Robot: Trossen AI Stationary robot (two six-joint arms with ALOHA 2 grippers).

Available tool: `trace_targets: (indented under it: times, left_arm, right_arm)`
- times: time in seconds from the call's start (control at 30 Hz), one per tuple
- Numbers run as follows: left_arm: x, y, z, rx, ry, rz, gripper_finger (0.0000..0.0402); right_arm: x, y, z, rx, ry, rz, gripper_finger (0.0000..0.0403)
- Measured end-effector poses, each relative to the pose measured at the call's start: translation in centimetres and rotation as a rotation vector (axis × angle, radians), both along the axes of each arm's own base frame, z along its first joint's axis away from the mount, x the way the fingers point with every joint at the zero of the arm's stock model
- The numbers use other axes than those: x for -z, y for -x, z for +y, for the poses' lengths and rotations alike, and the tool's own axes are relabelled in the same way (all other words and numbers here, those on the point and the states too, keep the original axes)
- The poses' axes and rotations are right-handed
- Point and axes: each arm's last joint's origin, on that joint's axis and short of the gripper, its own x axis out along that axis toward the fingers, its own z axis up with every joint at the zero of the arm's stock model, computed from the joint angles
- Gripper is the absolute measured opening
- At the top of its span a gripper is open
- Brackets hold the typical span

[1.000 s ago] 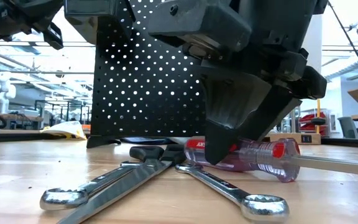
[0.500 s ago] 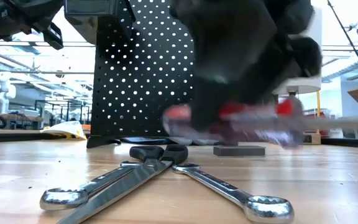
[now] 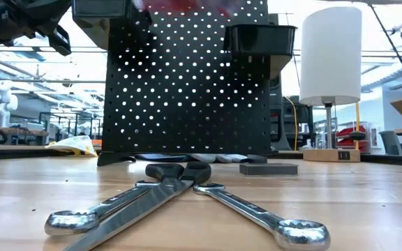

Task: Hang tools onto peg board
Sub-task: Hang the red screwdriver on the black peg board

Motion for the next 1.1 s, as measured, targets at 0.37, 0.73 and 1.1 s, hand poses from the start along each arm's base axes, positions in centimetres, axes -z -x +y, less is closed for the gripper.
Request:
trace_targets:
  times: [0.37, 0.73, 1.1]
  left_arm:
    - [0.0, 0.0, 0.0, 0.0, 0.0, 0.0, 0.0007]
    - [0.0, 0.0, 0.0, 0.001, 0.0, -0.001, 0.0007]
    - [0.0, 0.0, 0.0, 0.001, 0.0, 0.0, 0.0007]
  right_arm:
    - [-7.0, -0.3, -1.1, -0.056, 0.334, -0.186, 0.0123]
    - [-11.6, -0.3, -2.5, -0.002, 0.626, -0.318, 0.0123]
    - [-15.9, 0.0, -2.7, 0.077, 0.831, -0.371, 0.0123]
